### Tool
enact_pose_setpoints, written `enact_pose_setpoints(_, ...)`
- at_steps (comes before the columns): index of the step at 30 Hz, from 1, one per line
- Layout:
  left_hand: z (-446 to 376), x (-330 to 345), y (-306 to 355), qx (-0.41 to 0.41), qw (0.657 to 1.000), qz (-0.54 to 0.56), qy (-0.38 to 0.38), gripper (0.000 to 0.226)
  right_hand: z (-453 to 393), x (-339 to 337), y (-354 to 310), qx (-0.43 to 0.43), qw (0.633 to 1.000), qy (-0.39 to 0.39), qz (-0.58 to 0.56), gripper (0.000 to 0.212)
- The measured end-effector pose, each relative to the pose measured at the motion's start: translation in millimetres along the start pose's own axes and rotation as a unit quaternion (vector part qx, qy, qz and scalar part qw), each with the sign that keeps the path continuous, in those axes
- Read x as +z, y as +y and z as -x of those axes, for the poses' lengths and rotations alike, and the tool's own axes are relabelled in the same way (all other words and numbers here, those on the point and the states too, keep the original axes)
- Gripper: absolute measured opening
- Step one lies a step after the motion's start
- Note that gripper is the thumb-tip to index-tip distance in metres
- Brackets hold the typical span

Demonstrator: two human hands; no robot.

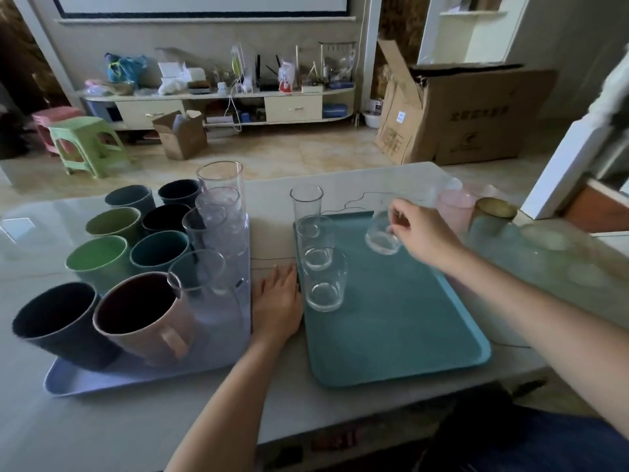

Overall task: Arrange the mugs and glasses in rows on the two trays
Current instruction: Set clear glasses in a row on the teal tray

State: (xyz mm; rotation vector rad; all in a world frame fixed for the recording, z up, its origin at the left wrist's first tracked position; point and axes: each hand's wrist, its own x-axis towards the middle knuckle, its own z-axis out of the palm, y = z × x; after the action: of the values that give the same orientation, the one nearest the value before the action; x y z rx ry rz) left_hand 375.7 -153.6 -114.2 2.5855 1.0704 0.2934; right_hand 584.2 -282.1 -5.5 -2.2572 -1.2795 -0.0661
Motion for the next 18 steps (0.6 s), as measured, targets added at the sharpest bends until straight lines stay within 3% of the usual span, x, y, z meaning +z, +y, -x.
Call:
enact_pose_setpoints(4,35.1,0.4,0.3,0.026,0.999,-0.035,-0.011,0.073,67.0,-8.8,-30.4,-0.017,0.996,-0.076,0.036,0.025)
enact_pose_setpoints(10,49.5,-2.0,0.7,0.029,0.999,-0.014,-0.021,0.060,131.2,-10.2,-76.3,-0.078,0.985,-0.155,0.008,0.014)
enact_pose_setpoints(14,50.4,-1.2,-0.4,0.029,0.999,0.001,-0.014,0.049,135.5,11.5,-84.9,-0.114,0.977,-0.183,0.001,0.023)
enact_pose_setpoints(18,49.9,-0.1,-1.7,0.031,0.999,0.010,-0.005,0.048,142.7,27.7,-87.3,-0.129,0.968,-0.211,0.038,0.009)
